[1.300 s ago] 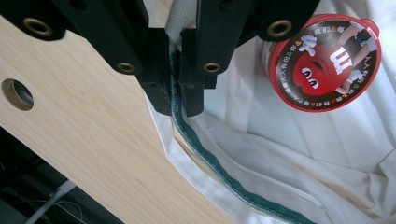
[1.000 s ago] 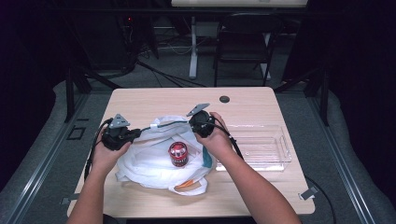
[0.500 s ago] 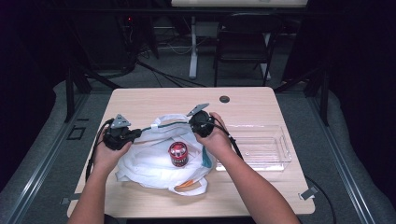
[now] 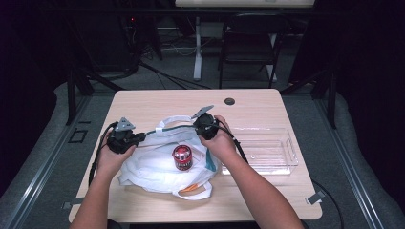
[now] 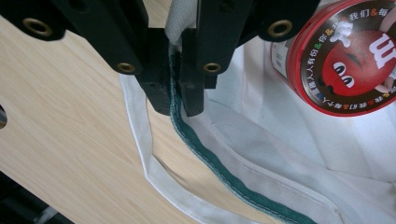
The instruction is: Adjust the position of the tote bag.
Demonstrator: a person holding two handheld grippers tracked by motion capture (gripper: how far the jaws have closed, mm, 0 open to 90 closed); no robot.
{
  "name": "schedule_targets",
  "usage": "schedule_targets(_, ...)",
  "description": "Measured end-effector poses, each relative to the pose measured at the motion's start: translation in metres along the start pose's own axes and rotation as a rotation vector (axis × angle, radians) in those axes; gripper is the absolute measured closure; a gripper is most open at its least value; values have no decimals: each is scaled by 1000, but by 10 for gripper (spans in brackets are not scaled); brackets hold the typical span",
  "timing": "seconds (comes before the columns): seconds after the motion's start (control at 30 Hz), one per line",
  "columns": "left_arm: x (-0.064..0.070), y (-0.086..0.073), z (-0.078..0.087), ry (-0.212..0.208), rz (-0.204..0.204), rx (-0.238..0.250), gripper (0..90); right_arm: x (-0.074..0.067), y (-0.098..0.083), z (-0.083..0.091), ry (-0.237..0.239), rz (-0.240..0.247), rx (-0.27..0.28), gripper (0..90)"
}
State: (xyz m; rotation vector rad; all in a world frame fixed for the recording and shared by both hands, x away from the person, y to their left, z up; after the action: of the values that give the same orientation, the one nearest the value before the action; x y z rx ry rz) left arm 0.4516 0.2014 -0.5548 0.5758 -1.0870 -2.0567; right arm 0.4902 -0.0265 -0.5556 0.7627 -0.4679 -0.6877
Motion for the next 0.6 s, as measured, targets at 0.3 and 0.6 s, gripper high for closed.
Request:
schedule_targets(0.3,-1,-2,-3,6,-2,-4,867,0,-2,-4,-1,-2,-3,851)
schedule_targets(0.6,-3,-4,-6,10,-4,-12,870,0,-4,-7,3,-6,-12,850)
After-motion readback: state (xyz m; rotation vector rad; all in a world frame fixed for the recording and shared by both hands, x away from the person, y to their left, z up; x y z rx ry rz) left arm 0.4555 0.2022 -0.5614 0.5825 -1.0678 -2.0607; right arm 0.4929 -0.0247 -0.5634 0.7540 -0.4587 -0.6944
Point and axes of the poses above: each handheld gripper's, and its own axes: z roughly backward along the jaws, y roughly out of its top, x roughly to its right, the point moved 9 cm from there along -z, roughly forward along the jaws, and after that the axes turned 9 degrees about x, right-handed, at the moved point
